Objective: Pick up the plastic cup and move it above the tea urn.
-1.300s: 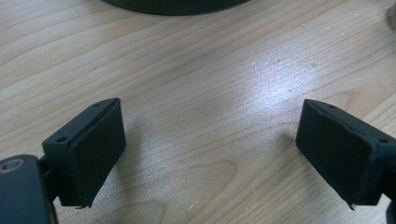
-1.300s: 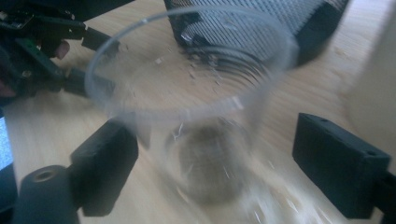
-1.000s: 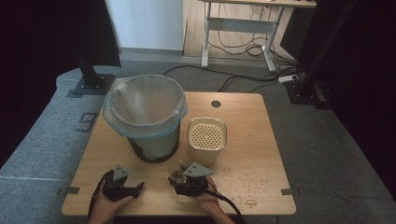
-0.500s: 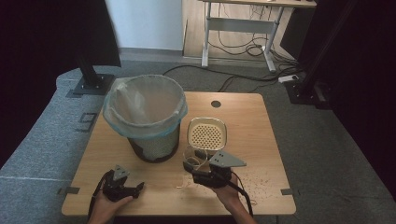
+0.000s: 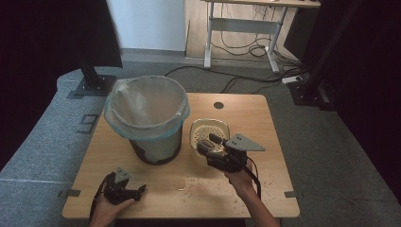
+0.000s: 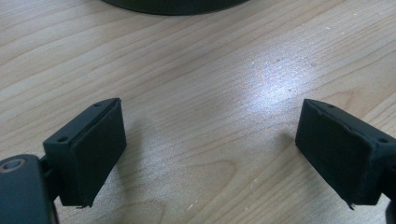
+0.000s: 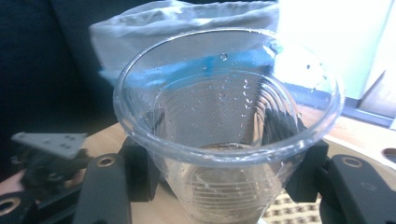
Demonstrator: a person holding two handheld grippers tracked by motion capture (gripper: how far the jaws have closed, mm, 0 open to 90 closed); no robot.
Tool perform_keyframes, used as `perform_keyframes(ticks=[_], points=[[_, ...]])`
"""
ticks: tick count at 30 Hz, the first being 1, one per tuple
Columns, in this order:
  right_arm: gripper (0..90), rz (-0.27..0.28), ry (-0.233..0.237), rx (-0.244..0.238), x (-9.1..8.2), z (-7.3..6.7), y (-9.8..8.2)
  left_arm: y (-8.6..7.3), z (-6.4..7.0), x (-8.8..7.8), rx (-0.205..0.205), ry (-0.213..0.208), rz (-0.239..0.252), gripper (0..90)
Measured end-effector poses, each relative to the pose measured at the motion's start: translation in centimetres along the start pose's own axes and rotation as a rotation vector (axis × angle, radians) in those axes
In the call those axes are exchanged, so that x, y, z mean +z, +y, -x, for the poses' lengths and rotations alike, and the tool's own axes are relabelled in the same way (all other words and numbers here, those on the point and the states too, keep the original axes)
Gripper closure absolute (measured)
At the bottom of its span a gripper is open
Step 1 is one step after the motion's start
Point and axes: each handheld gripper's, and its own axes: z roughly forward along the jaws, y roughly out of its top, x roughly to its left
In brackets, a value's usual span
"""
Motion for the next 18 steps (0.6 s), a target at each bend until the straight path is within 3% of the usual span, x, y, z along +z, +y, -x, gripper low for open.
perform_keyframes(ticks=[4, 7, 18], points=[[40.4, 0.004, -0.040, -0.007, 0.5, 1.3, 0.9, 0.0, 0.0, 0.0, 0.000, 0.000, 0.000, 8.3], [40.4, -0.004, -0.065, -0.045, 0.9, 2.1, 1.6, 0.0, 0.0, 0.0, 0.000, 0.001, 0.000, 8.3], [40.3, -0.083, -0.168, -0.115, 3.2, 4.6, 2.3, 0.0, 0.0, 0.0, 0.002, -0.002, 0.000, 8.3]])
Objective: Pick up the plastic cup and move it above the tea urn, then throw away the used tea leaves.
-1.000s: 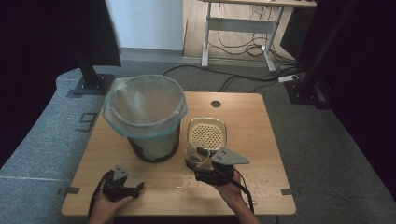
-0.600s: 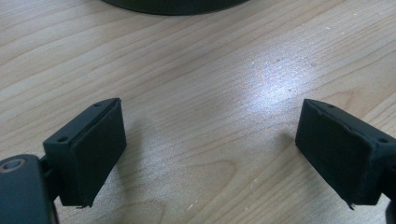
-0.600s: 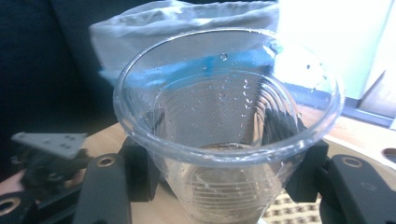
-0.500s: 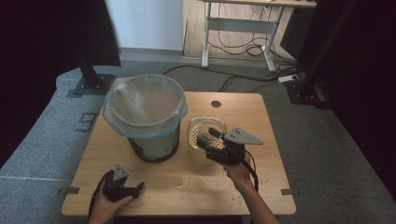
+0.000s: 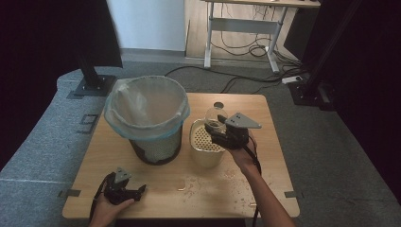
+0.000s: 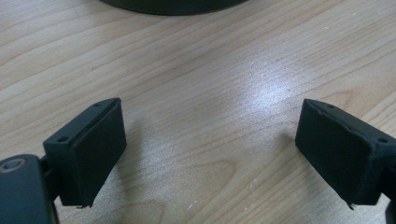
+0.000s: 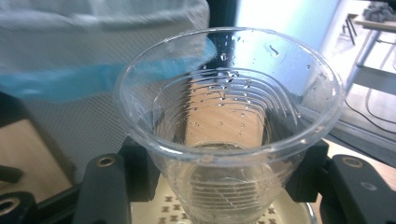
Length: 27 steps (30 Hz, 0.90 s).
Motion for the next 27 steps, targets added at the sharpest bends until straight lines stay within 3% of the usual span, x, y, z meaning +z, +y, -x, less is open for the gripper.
perform_keyframes(ticks=[10, 12, 13, 18, 22, 24, 27], points=[[40.3, -0.028, -0.063, -0.015, 1.2, 0.9, 0.4, 0.0, 0.0, 0.0, 0.004, -0.001, -0.001, 8.5], [40.3, -0.040, -0.079, -0.041, 1.2, 0.9, 0.5, 0.0, 0.0, 0.0, 0.003, 0.000, -0.001, 8.4], [40.3, -0.055, -0.109, -0.071, 1.3, 1.0, 0.6, 0.0, 0.0, 0.0, 0.002, -0.001, 0.000, 8.4], [40.3, -0.080, -0.155, -0.121, 1.5, 1.4, 0.7, 0.0, 0.0, 0.0, 0.002, -0.001, 0.000, 8.4], [40.3, -0.116, -0.215, -0.225, 1.6, 1.5, 0.7, 0.0, 0.0, 0.0, 0.002, -0.001, 0.000, 8.4], [40.3, -0.119, -0.225, -0.243, 1.6, 1.4, 0.7, 0.0, 0.0, 0.0, 0.002, -0.001, 0.000, 8.5], [40.4, -0.143, -0.243, -0.308, 1.7, 1.1, 0.8, 0.0, 0.0, 0.0, 0.002, -0.001, 0.000, 8.5]])
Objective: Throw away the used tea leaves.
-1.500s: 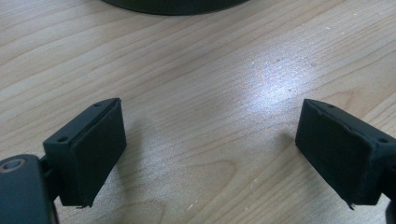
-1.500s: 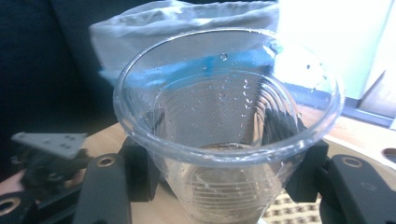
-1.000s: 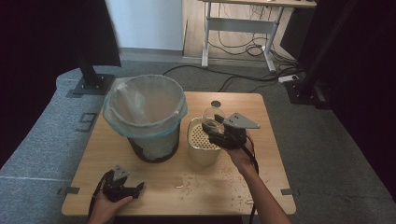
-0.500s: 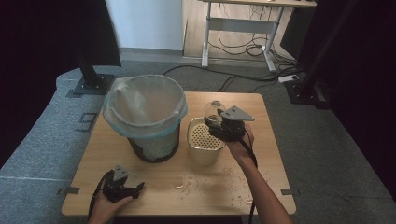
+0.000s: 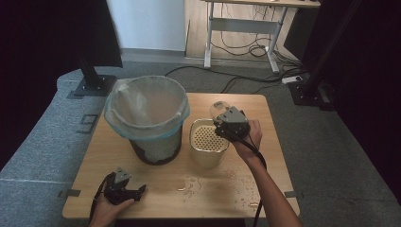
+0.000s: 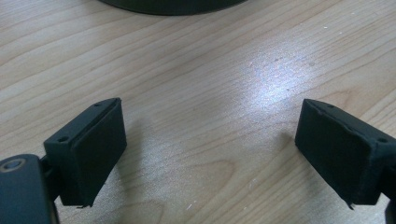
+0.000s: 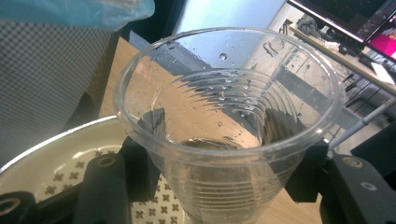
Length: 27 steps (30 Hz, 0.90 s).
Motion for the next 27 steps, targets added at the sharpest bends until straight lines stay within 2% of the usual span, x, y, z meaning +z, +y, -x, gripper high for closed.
perform_keyframes(ticks=[2, 3, 4, 5, 6, 8, 9, 11, 12, 15, 16, 20, 21, 22, 27], points=[[40.5, -0.009, -0.009, -0.029, 0.1, -0.1, 0.1, 0.0, 0.0, 0.0, 0.000, -0.001, 0.001, 8.5], [40.5, -0.009, -0.009, -0.029, 0.1, -0.1, 0.1, 0.0, 0.0, 0.0, 0.000, -0.001, 0.001, 8.5], [40.9, -0.017, -0.021, -0.066, 0.1, -0.3, 0.1, 0.0, 0.0, 0.0, 0.000, 0.000, 0.001, 8.4], [40.9, -0.017, -0.021, -0.066, 0.1, -0.3, 0.1, 0.0, 0.0, 0.0, 0.000, 0.000, 0.001, 8.4], [41.0, -0.024, -0.035, -0.107, 0.2, -0.4, 0.1, 0.0, 0.0, 0.0, 0.000, -0.001, 0.000, 8.4], [41.0, -0.036, -0.053, -0.160, 0.3, -0.6, 0.1, 0.0, 0.0, 0.0, 0.000, -0.002, 0.000, 8.5], [41.0, -0.036, -0.053, -0.160, 0.3, -0.6, 0.1, 0.0, 0.0, 0.0, 0.000, -0.002, 0.000, 8.4], [41.1, -0.065, -0.074, -0.240, 0.6, -0.9, 0.0, 0.0, 0.0, 0.0, -0.001, -0.001, 0.000, 8.5], [41.1, -0.065, -0.074, -0.240, 0.6, -0.9, 0.0, 0.0, 0.0, 0.0, -0.001, -0.001, 0.000, 8.5], [41.4, -0.091, -0.103, -0.324, 1.1, -1.2, -0.1, 0.0, 0.0, 0.0, -0.002, -0.002, 0.002, 8.4], [41.4, -0.091, -0.103, -0.324, 1.1, -1.2, -0.1, 0.0, 0.0, 0.0, -0.003, 0.000, 0.001, 8.4], [41.6, -0.123, -0.141, -0.437, 1.5, -1.6, -0.3, 0.0, 0.0, 0.0, -0.002, -0.002, 0.001, 8.4], [41.6, -0.133, -0.154, -0.479, 1.6, -1.8, -0.4, 0.0, 0.0, 0.0, -0.003, -0.001, 0.001, 8.4], [41.7, -0.150, -0.170, -0.554, 1.8, -2.2, -0.5, 0.0, 0.0, 0.0, -0.002, 0.000, 0.001, 8.4], [42.1, -0.166, -0.189, -0.671, 2.2, -3.3, -1.1, 0.0, 0.0, 0.0, -0.001, -0.001, 0.000, 8.4]])
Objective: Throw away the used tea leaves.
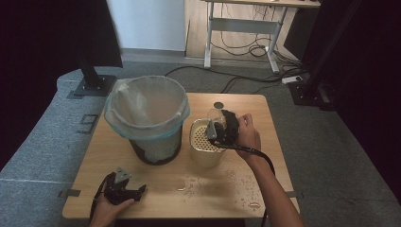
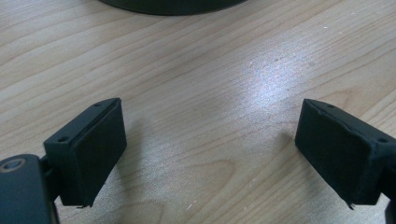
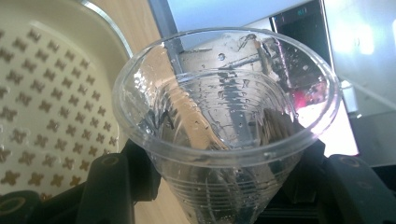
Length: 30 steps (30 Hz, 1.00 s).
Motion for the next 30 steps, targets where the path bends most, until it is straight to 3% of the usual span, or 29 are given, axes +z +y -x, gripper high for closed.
perform_keyframes(ticks=[1, 2, 3, 5, 6, 7, 8, 11, 12, 14, 15, 23, 26, 27, 28, 29, 30], points=[[42.1, -0.003, -0.005, -0.034, 0.1, -0.3, 0.0, 0.0, 0.0, 0.0, 0.001, 0.000, -0.001, 8.4], [42.1, -0.003, -0.005, -0.034, 0.1, -0.3, 0.0, 0.0, 0.0, 0.0, 0.001, 0.000, -0.001, 8.4], [42.1, -0.015, -0.017, -0.099, 0.4, -0.9, 0.0, 0.0, 0.0, 0.0, 0.001, 0.000, -0.001, 8.4], [42.0, -0.032, -0.032, -0.154, 0.5, -1.5, -0.1, 0.0, 0.0, 0.0, 0.003, 0.001, -0.001, 8.4], [42.0, -0.032, -0.032, -0.154, 0.5, -1.5, -0.1, 0.0, 0.0, 0.0, 0.003, 0.001, -0.001, 8.4], [42.0, -0.045, -0.051, -0.230, 0.8, -2.0, -0.1, 0.0, 0.0, 0.0, -0.001, 0.000, 0.001, 8.4], [42.0, -0.045, -0.051, -0.230, 0.8, -2.0, -0.1, 0.0, 0.0, 0.0, -0.001, 0.000, 0.001, 8.4], [42.2, -0.055, -0.088, -0.333, 1.0, -2.4, 0.0, 0.0, 0.0, 0.0, -0.001, 0.000, 0.001, 8.4], [42.2, -0.055, -0.088, -0.333, 1.0, -2.4, 0.0, 0.0, 0.0, 0.0, -0.001, 0.000, 0.001, 8.4], [42.3, -0.067, -0.128, -0.436, 1.1, -2.7, 0.1, 0.0, 0.0, 0.0, -0.001, 0.001, 0.000, 8.4], [42.5, -0.075, -0.163, -0.525, 1.2, -2.8, 0.1, 0.0, 0.0, 0.0, 0.001, 0.001, -0.002, 8.4], [43.0, -0.111, -0.280, -0.804, 1.6, -2.8, 0.6, 0.0, 0.0, 0.0, 0.003, 0.000, -0.003, 8.4], [43.3, -0.123, -0.313, -0.890, 1.7, -3.2, 0.7, 0.0, 0.0, 0.0, 0.001, 0.000, -0.002, 8.4], [43.3, -0.123, -0.313, -0.890, 1.7, -3.2, 0.7, 0.0, 0.0, 0.0, 0.001, 0.000, -0.002, 8.4], [43.4, -0.119, -0.319, -0.930, 1.7, -3.4, 0.8, 0.0, 0.0, 0.0, 0.003, 0.000, -0.003, 8.4], [43.5, -0.105, -0.331, -1.010, 1.7, -3.7, 1.0, 0.0, 0.0, 0.0, 0.002, 0.000, -0.003, 8.4], [43.5, -0.105, -0.331, -1.010, 1.7, -3.7, 1.0, 0.0, 0.0, 0.0, 0.002, 0.000, -0.003, 8.4]])
